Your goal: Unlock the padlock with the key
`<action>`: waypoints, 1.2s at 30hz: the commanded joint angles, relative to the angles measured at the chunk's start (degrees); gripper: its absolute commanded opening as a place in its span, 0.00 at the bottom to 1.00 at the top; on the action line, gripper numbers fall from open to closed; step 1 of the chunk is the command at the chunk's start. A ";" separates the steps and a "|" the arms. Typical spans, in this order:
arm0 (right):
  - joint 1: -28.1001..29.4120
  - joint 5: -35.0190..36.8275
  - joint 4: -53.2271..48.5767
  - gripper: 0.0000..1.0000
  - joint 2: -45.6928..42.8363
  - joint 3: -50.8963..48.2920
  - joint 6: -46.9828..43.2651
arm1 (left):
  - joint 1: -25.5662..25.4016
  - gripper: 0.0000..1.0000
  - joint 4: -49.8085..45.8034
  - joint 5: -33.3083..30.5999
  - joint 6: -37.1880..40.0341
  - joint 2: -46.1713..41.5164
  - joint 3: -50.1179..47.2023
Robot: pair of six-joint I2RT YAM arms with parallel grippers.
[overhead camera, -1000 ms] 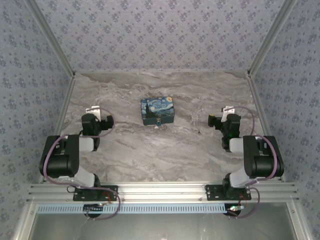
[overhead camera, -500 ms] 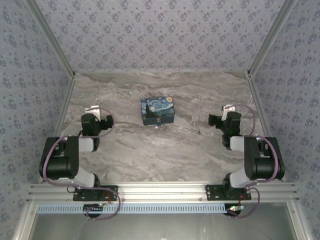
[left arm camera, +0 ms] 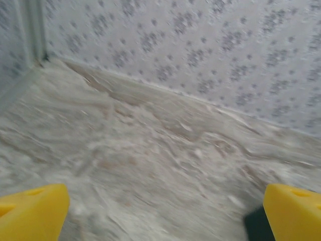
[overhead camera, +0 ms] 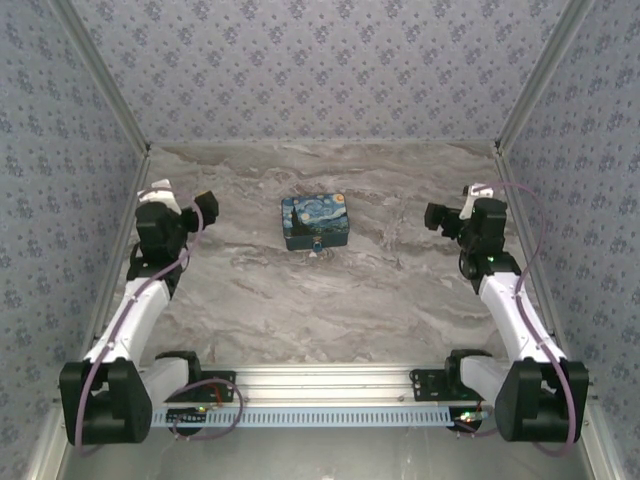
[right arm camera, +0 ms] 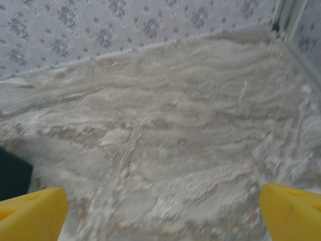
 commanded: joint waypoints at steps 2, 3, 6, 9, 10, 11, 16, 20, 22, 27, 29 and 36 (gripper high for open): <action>2.92 -2.70 -14.24 1.00 -2.67 2.03 6.33 | -6.75 0.99 -8.40 6.59 -10.16 -2.22 -0.34; 4.04 -2.27 -15.11 1.00 -3.10 1.67 7.25 | -9.24 0.99 -8.12 6.62 -11.68 -2.45 -0.96; 7.41 -2.30 -17.35 1.00 -2.99 0.39 9.15 | -17.26 0.99 -5.71 5.60 -15.97 -1.86 -2.72; 10.76 -0.29 -20.71 1.00 -1.05 0.36 9.42 | -24.36 0.99 -2.24 3.91 -19.01 -0.05 -3.88; 11.64 0.53 -21.73 1.00 -0.16 0.45 9.59 | -26.22 0.99 -1.54 3.39 -19.38 0.78 -3.80; 12.24 0.98 -22.29 1.00 0.60 0.47 9.81 | -27.61 0.99 -1.17 2.79 -19.80 1.54 -3.63; 12.77 -0.29 -22.48 0.98 5.41 0.27 11.17 | -32.38 0.99 2.04 2.07 -21.07 5.76 -3.09; 12.52 -1.29 -22.01 0.94 10.26 1.11 11.25 | -33.80 0.99 3.46 1.23 -21.26 7.11 -3.40; 12.42 -2.19 -21.68 0.90 13.40 2.11 11.14 | -34.09 0.99 3.36 0.63 -21.16 7.11 -3.53; 12.83 -3.27 -21.92 0.75 21.28 6.02 11.61 | -34.30 0.99 2.68 0.16 -20.80 6.80 -3.53; 13.70 -2.42 -22.21 0.68 23.99 7.67 11.87 | -34.33 1.00 2.42 0.05 -20.75 6.67 -3.45; 16.25 1.75 -23.42 0.56 29.72 10.98 12.98 | -34.36 0.99 1.36 -0.84 -20.18 5.82 -3.44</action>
